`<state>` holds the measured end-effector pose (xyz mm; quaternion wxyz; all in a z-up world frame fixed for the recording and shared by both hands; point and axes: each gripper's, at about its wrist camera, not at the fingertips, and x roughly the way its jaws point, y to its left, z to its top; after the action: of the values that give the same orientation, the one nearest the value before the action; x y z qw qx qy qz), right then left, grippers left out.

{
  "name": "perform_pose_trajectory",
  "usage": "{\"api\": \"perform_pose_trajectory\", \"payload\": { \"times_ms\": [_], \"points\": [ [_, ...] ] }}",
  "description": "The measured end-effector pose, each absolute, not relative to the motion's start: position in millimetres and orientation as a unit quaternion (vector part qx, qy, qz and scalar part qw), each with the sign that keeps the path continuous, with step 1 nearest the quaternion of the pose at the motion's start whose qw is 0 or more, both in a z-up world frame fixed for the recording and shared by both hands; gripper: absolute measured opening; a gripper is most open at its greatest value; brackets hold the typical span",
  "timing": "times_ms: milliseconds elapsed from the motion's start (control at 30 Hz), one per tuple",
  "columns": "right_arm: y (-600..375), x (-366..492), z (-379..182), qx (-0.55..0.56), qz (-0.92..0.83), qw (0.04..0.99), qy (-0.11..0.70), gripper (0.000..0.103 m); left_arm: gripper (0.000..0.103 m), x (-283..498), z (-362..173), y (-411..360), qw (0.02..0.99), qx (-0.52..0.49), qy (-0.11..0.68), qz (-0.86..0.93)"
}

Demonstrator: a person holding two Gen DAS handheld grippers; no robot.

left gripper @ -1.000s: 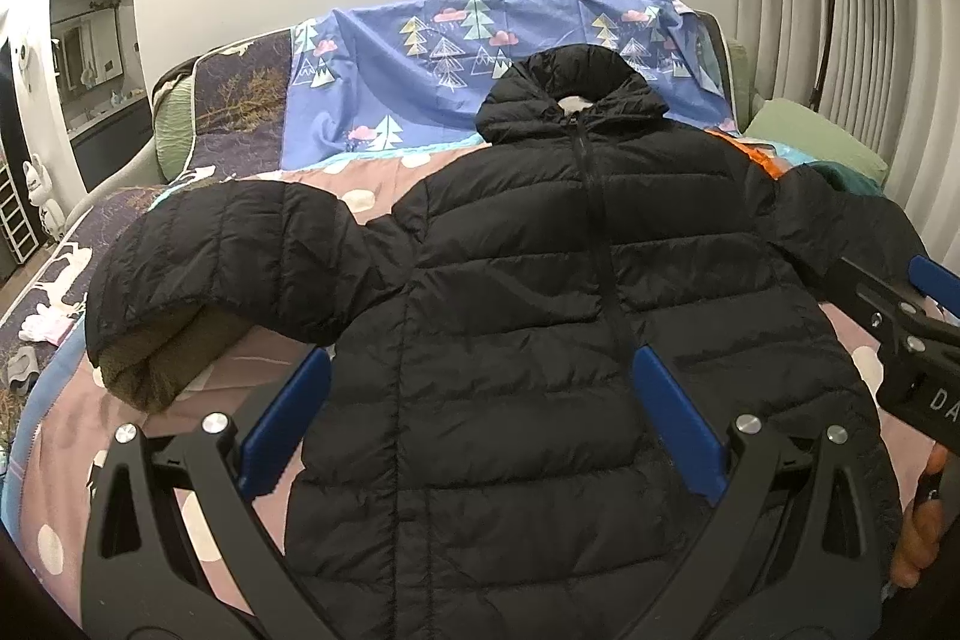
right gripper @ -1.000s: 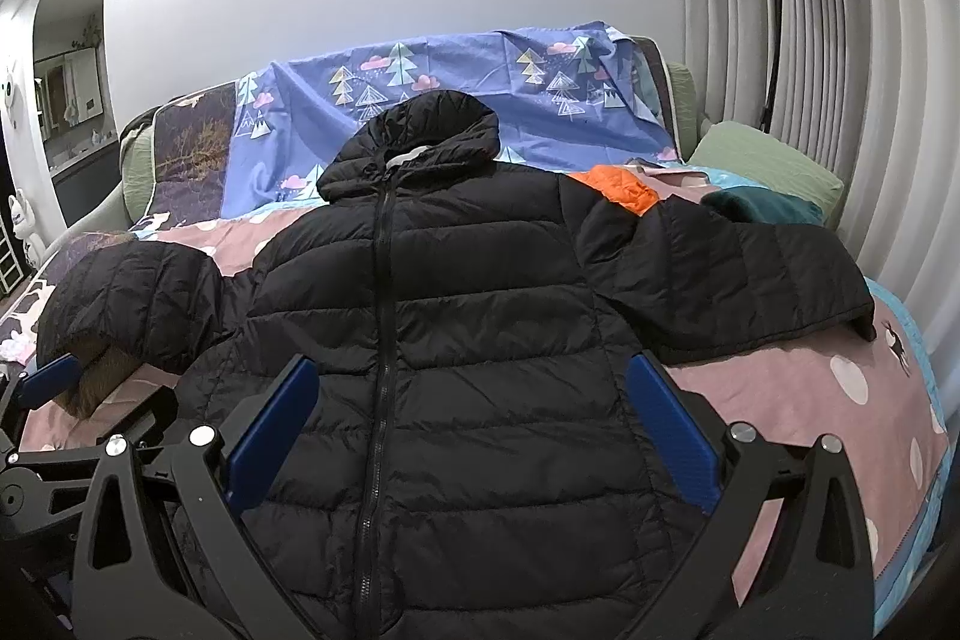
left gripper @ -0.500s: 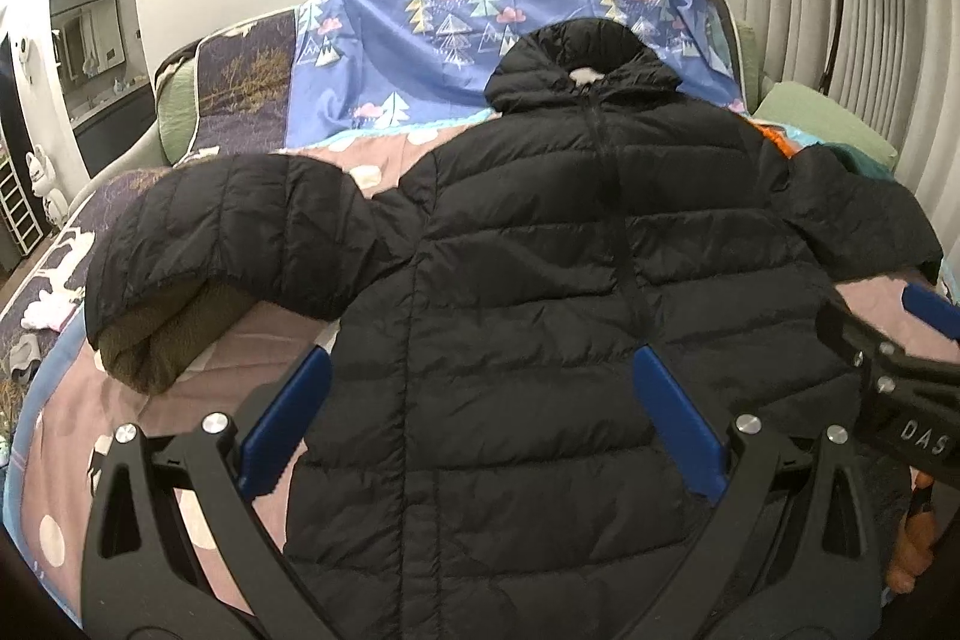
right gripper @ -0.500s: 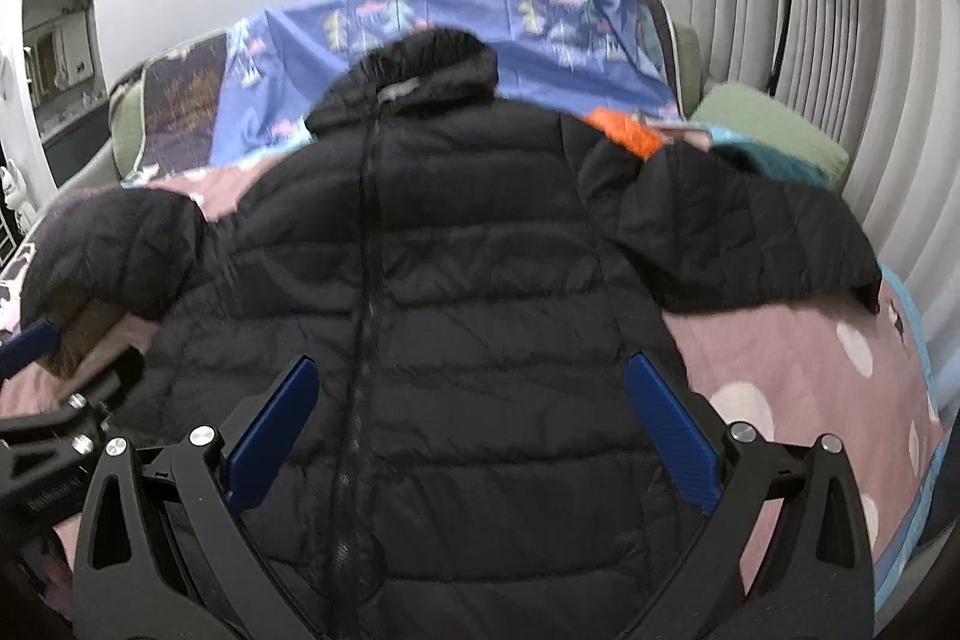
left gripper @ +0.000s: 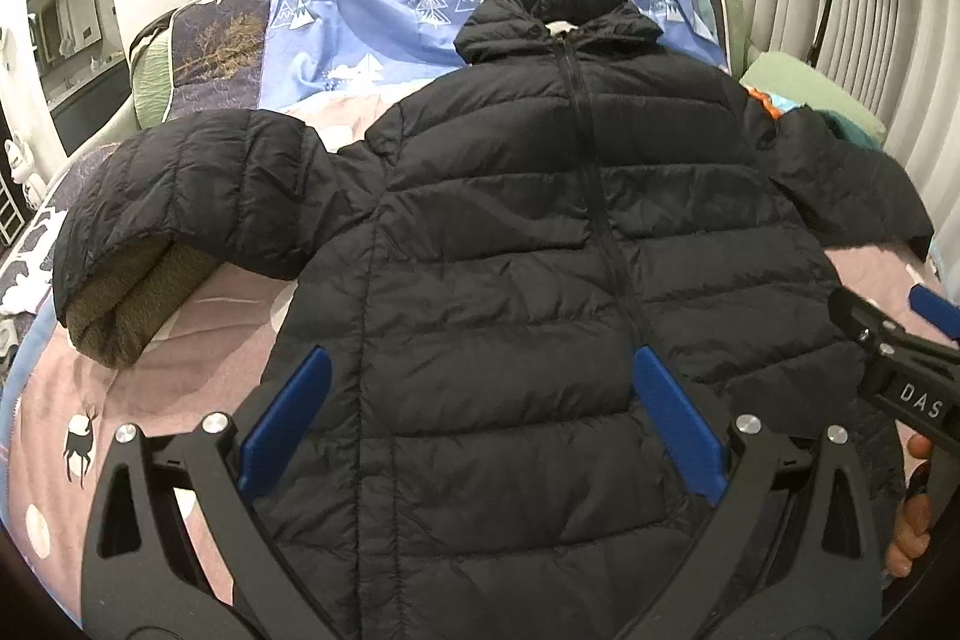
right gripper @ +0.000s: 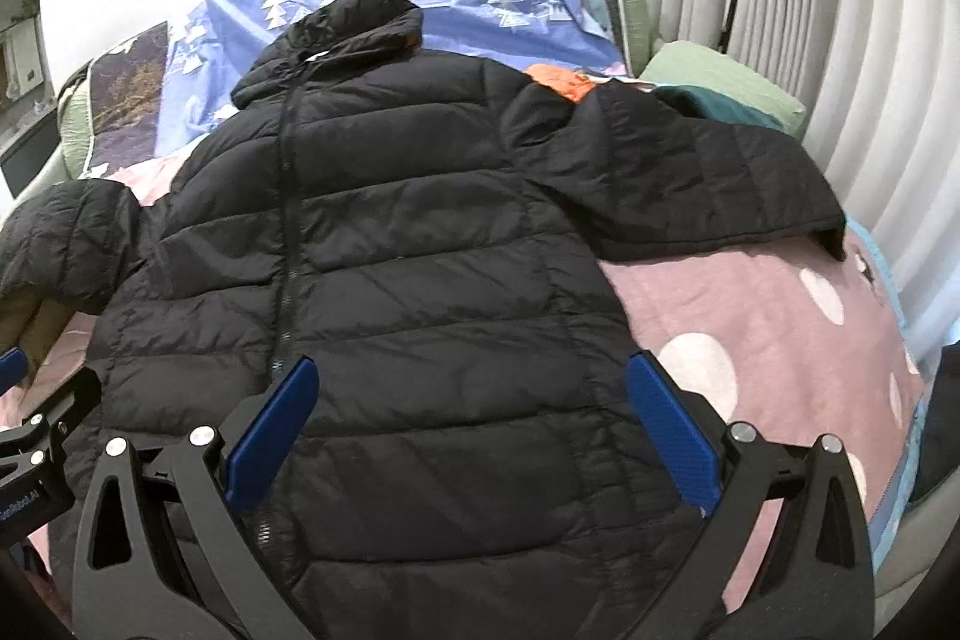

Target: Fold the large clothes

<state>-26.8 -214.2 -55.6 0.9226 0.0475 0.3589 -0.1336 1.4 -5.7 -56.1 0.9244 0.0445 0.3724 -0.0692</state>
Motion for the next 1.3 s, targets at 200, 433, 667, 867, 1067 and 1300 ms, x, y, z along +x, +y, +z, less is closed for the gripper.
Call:
{"api": "perform_pose_trajectory", "payload": {
  "times_ms": [200,433,667,867,1067,1300],
  "points": [
    [-218.0,-25.2,-56.7,0.078,-0.095,0.925,0.359,0.102,0.101,0.8,-56.7,-8.9,0.922,0.039,0.373,-0.095],
    [-210.7,-21.5,-54.1,0.072,-0.085,0.927,0.358,0.102,0.101,4.9,-56.0,-4.7,0.923,0.032,0.371,-0.095],
    [-209.1,-10.5,-46.2,0.053,-0.07,0.931,0.355,0.102,0.101,17.4,-44.5,-6.0,0.927,0.043,0.357,-0.108],
    [-226.9,56.7,2.2,0.023,0.002,0.943,0.332,0.102,0.078,99.8,5.7,4.0,0.925,0.001,0.355,-0.138],
    [-292.6,207.6,42.3,0.116,0.014,0.923,0.366,0.073,0.078,232.0,45.6,8.4,0.921,-0.053,0.363,-0.131],
    [-343.6,347.0,6.5,0.297,0.056,0.862,0.407,0.073,0.089,381.3,4.4,15.5,0.896,-0.14,0.404,-0.12]
  ]
}}
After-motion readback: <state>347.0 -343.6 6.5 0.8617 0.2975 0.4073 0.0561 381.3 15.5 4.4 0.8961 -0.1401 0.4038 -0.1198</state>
